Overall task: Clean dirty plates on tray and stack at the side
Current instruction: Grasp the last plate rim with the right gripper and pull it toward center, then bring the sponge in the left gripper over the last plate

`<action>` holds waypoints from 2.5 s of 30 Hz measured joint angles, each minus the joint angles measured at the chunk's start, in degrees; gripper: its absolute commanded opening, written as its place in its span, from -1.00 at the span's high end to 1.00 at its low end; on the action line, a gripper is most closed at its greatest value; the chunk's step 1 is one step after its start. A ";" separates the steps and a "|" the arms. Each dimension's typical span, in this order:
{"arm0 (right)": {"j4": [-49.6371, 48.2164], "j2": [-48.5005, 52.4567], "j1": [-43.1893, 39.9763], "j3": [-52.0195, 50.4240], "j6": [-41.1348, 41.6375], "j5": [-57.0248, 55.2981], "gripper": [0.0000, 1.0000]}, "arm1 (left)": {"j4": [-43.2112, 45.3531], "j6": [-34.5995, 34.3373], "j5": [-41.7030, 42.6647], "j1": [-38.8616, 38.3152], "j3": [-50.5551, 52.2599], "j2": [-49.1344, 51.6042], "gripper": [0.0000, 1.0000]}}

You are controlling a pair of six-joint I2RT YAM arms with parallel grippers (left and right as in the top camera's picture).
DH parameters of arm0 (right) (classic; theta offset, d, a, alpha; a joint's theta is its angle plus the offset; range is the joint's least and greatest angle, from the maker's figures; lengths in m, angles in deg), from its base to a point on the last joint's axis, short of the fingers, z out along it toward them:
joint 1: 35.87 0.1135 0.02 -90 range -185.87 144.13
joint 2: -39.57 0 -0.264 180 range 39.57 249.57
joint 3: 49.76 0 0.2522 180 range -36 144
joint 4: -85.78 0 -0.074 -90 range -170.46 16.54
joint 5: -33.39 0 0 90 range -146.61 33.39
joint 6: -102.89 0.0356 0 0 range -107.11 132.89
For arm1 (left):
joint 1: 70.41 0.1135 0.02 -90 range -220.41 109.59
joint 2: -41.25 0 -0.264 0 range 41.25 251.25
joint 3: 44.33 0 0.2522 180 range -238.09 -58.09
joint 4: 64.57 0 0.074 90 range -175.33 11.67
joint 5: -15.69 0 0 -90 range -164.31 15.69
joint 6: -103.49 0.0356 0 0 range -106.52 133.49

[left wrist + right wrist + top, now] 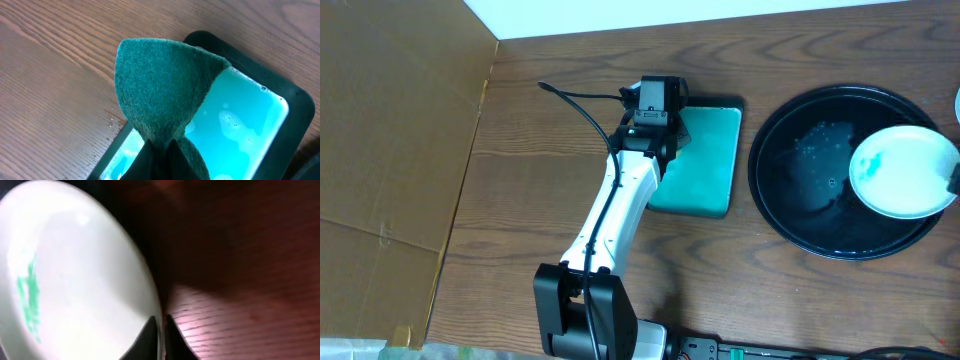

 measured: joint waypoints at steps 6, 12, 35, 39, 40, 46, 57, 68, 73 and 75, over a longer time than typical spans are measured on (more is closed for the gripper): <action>-2.14 0.00 0.02 -0.02 0.00 1.03 0.98 | 0.00 0.00 0.00 0.00 0.00 0.00 0.86; -4.50 0.31 1.38 3.19 -0.31 8.31 0.98 | 0.00 0.00 0.79 0.00 0.00 0.00 0.86; -14.67 14.16 12.85 6.38 -0.44 8.07 0.98 | 4.28 5.18 12.31 -2.78 0.00 0.52 0.85; -14.47 14.16 12.85 6.38 -0.44 7.54 0.98 | 3.28 4.42 10.56 -2.78 0.02 4.42 0.86; -14.47 14.16 12.85 6.38 -0.46 7.45 0.98 | 3.17 4.09 10.45 -2.78 0.02 5.66 0.86; -14.47 14.16 12.92 6.38 -0.44 7.28 0.98 | 3.28 2.71 10.10 -2.78 0.74 13.29 0.86; -14.58 14.16 12.92 6.38 -0.46 7.23 0.98 | 8.39 2.16 9.18 -2.75 0.81 19.28 0.86; -14.75 14.16 12.92 6.38 -0.46 7.17 0.98 | 4.35 2.16 9.22 -1.73 0.15 8.46 0.86; -14.75 14.16 12.92 6.38 -0.92 6.99 0.98 | 4.76 2.12 12.48 -1.77 -0.52 2.25 0.85; -14.73 14.16 12.92 6.38 -1.31 6.99 0.98 | 5.14 1.90 16.00 -1.90 -0.57 2.21 0.86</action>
